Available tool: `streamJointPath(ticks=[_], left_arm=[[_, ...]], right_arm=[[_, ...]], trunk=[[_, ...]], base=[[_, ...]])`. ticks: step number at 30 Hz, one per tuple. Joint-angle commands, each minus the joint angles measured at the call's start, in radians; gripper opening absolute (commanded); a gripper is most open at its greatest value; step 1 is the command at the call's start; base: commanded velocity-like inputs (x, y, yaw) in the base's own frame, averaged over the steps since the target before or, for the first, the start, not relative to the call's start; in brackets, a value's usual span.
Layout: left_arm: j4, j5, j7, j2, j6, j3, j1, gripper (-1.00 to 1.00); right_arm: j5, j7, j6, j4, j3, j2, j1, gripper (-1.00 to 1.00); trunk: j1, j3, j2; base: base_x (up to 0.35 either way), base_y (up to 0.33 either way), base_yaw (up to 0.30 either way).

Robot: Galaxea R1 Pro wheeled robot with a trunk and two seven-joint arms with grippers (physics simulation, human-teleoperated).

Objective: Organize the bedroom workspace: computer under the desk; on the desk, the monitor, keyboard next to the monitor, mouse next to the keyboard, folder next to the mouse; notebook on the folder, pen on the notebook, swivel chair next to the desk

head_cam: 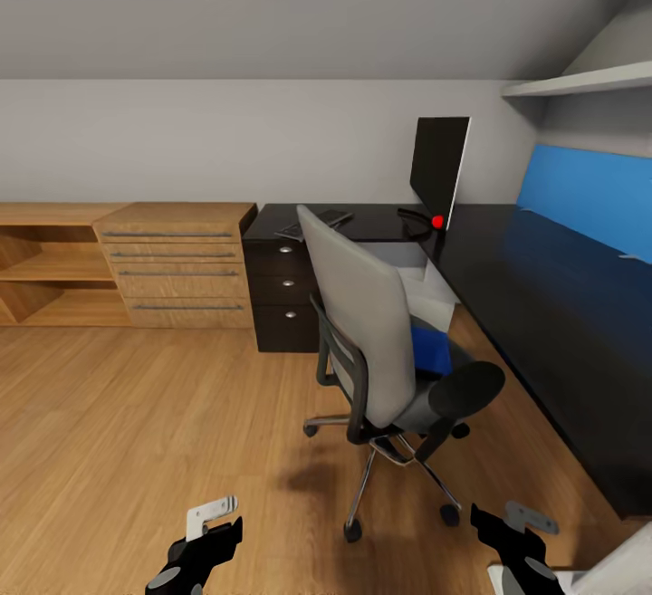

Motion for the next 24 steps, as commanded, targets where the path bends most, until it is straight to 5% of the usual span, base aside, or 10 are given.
streamJointPath(ticks=[1,18,24], left_arm=[[-0.002,0.011,0.006,-0.001,0.004,0.000,0.000,1.00],[-0.001,0.011,0.008,0.000,0.005,0.003,0.000,1.00],[-0.001,0.011,0.009,0.000,0.005,0.002,0.000,1.00]], right_arm=[[-0.004,-0.002,-0.011,0.000,0.002,0.000,-0.001,1.00],[0.009,-0.003,-0.095,0.004,0.002,0.004,0.000,1.00],[0.009,-0.004,-0.098,0.006,0.002,0.004,0.000,1.00]], trunk=[[0.004,-0.004,-0.008],[0.069,-0.057,-0.127],[0.092,-0.076,-0.169]], base=[[-0.001,-0.001,0.000],[-0.005,0.000,0.000],[-0.240,0.000,0.000]])
